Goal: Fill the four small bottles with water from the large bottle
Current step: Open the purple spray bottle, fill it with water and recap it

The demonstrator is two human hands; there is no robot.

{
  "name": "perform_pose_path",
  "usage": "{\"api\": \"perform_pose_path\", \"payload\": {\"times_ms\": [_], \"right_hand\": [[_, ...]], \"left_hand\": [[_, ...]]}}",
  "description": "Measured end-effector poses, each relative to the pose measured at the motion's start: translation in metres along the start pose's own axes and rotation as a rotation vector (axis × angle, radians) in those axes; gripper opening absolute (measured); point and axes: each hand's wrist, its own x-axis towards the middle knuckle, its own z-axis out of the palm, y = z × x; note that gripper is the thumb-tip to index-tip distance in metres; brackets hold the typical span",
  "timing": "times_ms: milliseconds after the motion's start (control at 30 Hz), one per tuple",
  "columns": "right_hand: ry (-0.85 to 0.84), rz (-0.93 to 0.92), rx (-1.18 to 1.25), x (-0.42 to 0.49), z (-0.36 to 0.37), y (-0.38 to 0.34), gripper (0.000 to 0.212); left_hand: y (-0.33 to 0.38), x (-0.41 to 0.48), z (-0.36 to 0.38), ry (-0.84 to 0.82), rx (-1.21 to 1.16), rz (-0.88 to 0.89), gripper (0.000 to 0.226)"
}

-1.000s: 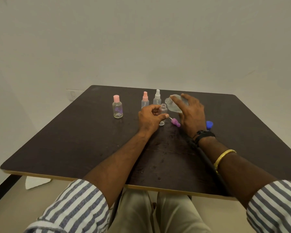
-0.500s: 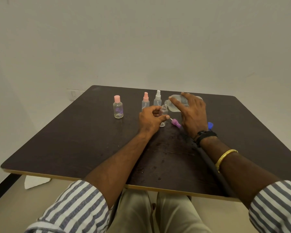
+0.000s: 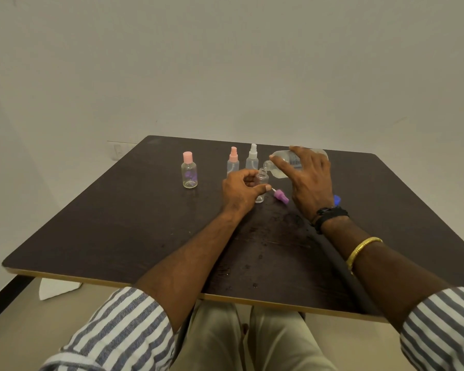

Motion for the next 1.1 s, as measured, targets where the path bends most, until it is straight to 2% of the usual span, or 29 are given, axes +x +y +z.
{"api": "perform_pose_path", "payload": {"times_ms": [533,1100], "right_hand": [[-0.056,-0.007,-0.041,0.001,-0.004,0.001,0.072],[-0.033,-0.023,-0.036,-0.001,-0.013,-0.001,0.073]], "left_hand": [[-0.003,-0.001,0.001,-0.009,-0.001,0.003,0.045],[-0.002,-0.001,0.003,-0.008,-0.003,0.001,0.044]]}}
